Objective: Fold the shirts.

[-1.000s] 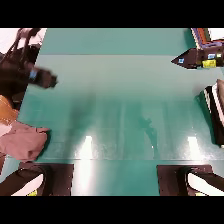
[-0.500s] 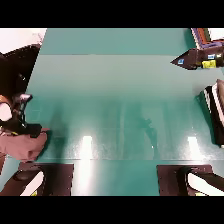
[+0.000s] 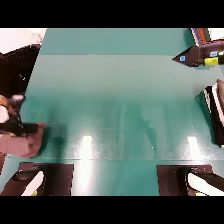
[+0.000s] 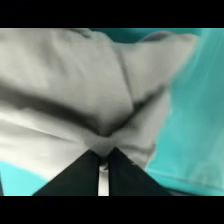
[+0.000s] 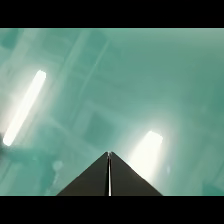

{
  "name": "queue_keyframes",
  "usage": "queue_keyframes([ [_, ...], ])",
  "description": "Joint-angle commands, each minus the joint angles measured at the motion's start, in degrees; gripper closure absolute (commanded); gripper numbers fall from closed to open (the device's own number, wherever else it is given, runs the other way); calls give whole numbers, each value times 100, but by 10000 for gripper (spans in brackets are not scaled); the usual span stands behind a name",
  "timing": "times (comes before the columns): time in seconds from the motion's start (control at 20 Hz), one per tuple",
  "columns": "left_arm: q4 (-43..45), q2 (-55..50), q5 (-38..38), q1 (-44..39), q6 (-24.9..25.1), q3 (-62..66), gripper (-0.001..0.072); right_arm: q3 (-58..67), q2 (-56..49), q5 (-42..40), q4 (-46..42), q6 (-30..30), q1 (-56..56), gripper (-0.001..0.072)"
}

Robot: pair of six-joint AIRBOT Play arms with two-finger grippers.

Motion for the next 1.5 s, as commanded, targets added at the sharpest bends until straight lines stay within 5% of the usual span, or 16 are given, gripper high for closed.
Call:
queue_keyframes([
  [0.0,-195,216,-424,-391,-13,1746,682,660,4,-13,26,2,4,692],
  [0.25,-1392,192,205,-1561,-232,4048,682,1672,0,-157,-44,2,2,692],
  [0.7,-1482,-1974,688,-4253,-358,4660,681,2028,0,-133,-46,0,2,692],
  [0.95,-2566,-3279,2361,-5040,378,4662,677,2028,0,-133,-44,2,2,692],
  [1.0,-2691,-3338,2612,-5018,516,4662,548,2028,0,-129,-42,2,2,692],
  [1.05,-2618,-3335,2728,-4937,511,4669,283,2028,0,-129,-42,2,2,692],
  [1.1,-2529,-3311,2675,-4765,509,4680,211,2028,0,-129,-44,2,2,692],
  [1.3,-2240,-3300,1958,-3403,485,4520,210,2028,0,-70,-37,2,2,692],
  [1.45,-2420,-3405,2173,-2382,485,3849,211,2026,0,68,-39,4,2,692],
])
